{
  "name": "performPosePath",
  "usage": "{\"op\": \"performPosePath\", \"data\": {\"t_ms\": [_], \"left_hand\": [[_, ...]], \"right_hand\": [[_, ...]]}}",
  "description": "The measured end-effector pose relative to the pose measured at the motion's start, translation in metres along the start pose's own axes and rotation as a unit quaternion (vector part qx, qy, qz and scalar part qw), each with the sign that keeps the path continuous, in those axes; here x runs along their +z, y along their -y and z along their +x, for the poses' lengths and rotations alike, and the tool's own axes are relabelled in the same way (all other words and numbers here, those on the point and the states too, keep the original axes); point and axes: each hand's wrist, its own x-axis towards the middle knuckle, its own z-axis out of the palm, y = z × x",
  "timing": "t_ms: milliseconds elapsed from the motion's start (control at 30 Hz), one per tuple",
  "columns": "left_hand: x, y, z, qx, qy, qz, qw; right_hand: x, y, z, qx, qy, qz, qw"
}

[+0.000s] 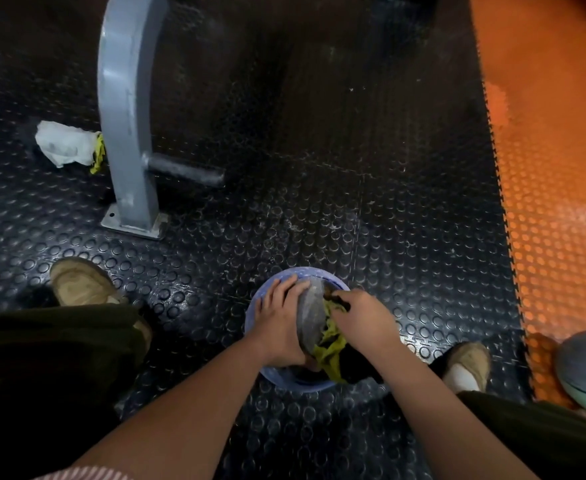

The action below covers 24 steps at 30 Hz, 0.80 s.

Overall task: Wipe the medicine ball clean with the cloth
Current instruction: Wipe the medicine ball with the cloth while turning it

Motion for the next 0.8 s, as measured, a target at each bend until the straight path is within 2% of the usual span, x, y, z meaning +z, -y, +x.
{"op": "performPosePath", "data": {"t_ms": [133,333,567,700,800], "left_hand": [[0.003,-0.002,-0.003,-0.003,0.013,0.039,0.999],[-0.005,0.001,0.000,-0.006,0.001,-0.005,1.000],[-0.014,0.002,-0.003,-0.003,0.032,0.024,0.999],[-0.010,0.002,-0.005,-0.013,0.047,0.077,0.996],[-0.008,0.003,-0.005,-0.024,0.039,0.054,0.997]], "right_hand": [[0.001,0.008,0.020,0.008,-0.012,-0.054,0.998],[-0.005,0.019,0.048,0.020,0.023,-0.020,0.999],[-0.001,0.005,0.007,-0.004,0.023,0.001,1.000],[-0.003,0.014,0.030,0.012,0.008,-0.032,0.999],[-0.001,0.020,0.048,0.022,0.009,-0.017,1.000]]}}
